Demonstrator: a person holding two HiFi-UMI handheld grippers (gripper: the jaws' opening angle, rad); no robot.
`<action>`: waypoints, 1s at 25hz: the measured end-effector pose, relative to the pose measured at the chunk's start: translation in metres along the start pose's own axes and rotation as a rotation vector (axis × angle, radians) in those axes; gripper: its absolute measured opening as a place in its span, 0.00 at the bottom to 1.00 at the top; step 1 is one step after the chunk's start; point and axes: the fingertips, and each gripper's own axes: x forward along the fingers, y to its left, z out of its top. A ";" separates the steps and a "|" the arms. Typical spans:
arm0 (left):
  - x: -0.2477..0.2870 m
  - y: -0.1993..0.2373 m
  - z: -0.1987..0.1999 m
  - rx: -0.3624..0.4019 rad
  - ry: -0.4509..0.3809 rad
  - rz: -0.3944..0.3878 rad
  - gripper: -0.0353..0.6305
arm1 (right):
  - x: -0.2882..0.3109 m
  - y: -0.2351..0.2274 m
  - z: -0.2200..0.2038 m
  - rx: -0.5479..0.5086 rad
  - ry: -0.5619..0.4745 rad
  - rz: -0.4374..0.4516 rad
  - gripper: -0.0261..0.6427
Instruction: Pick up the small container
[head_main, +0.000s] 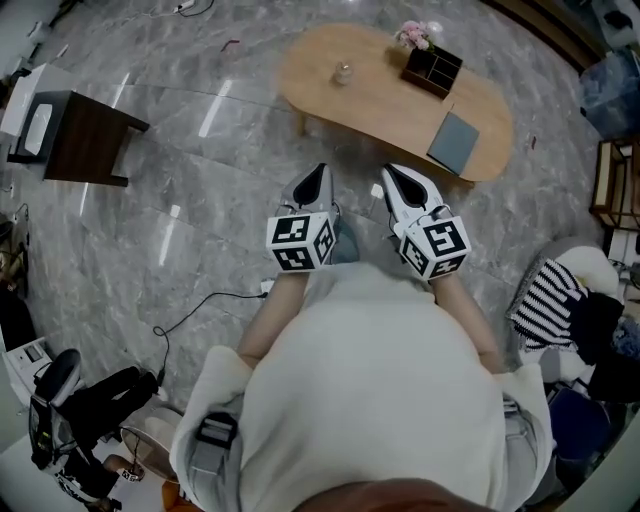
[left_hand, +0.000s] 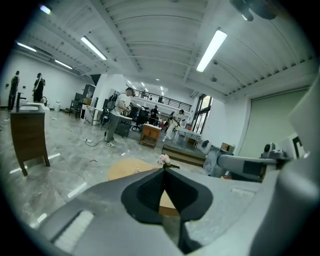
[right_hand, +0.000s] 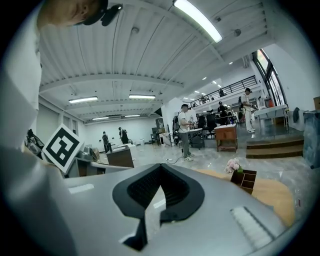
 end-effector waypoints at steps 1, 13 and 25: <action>0.010 0.007 0.007 0.000 0.001 -0.004 0.06 | 0.012 -0.004 0.005 0.000 0.000 -0.001 0.04; 0.102 0.099 0.076 0.030 0.011 -0.046 0.06 | 0.138 -0.051 0.055 -0.016 -0.049 -0.092 0.04; 0.163 0.148 0.081 0.033 0.080 -0.070 0.06 | 0.197 -0.077 0.050 0.015 -0.001 -0.156 0.04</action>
